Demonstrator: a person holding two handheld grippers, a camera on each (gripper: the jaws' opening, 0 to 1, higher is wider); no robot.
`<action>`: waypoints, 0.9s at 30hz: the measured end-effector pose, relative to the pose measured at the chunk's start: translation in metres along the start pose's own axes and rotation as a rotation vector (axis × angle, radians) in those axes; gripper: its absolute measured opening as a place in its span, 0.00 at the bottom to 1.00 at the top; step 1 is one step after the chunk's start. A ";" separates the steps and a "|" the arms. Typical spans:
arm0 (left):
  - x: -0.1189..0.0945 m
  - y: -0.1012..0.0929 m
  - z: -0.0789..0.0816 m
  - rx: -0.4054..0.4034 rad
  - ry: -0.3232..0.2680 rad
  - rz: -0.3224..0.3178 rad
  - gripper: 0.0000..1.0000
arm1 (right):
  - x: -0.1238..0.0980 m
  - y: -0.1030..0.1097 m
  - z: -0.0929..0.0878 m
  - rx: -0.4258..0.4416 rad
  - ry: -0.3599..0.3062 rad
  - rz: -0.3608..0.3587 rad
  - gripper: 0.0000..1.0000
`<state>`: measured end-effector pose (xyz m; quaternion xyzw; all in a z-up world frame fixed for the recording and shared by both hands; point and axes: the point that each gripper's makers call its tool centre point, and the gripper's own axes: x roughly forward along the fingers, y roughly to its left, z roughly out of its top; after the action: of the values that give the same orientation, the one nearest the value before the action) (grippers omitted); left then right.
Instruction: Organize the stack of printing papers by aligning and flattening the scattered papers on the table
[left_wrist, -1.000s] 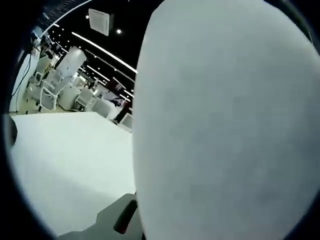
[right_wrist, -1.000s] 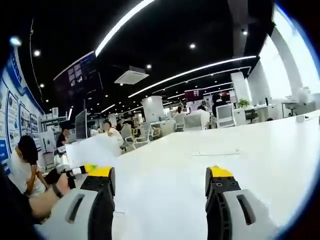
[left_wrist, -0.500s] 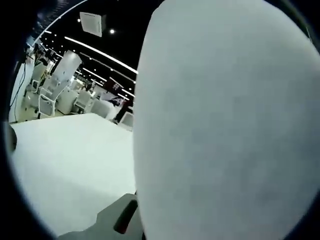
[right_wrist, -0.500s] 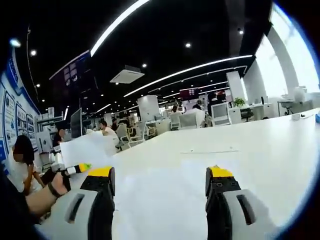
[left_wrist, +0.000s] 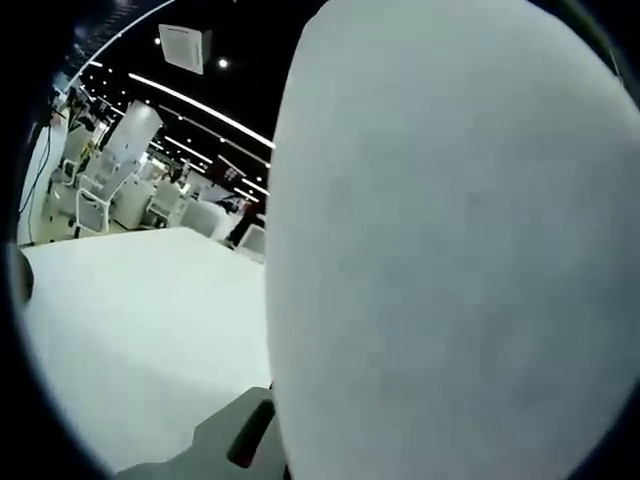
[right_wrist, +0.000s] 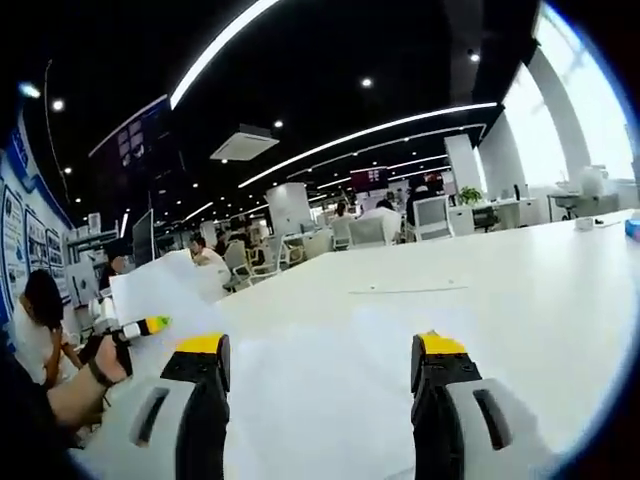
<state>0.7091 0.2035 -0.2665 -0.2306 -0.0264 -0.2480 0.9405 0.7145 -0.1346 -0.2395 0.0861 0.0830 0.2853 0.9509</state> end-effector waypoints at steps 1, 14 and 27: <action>0.000 0.001 0.000 -0.003 -0.002 0.001 0.06 | 0.000 -0.001 -0.001 0.001 0.002 -0.003 0.69; 0.000 -0.001 -0.001 0.003 0.004 0.002 0.06 | 0.004 -0.013 -0.025 -0.026 0.059 -0.046 0.69; 0.000 0.000 -0.003 0.011 0.012 0.002 0.06 | 0.008 -0.026 -0.046 0.012 0.094 -0.064 0.69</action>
<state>0.7092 0.2018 -0.2689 -0.2239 -0.0219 -0.2484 0.9422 0.7253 -0.1462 -0.2906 0.0757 0.1320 0.2580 0.9541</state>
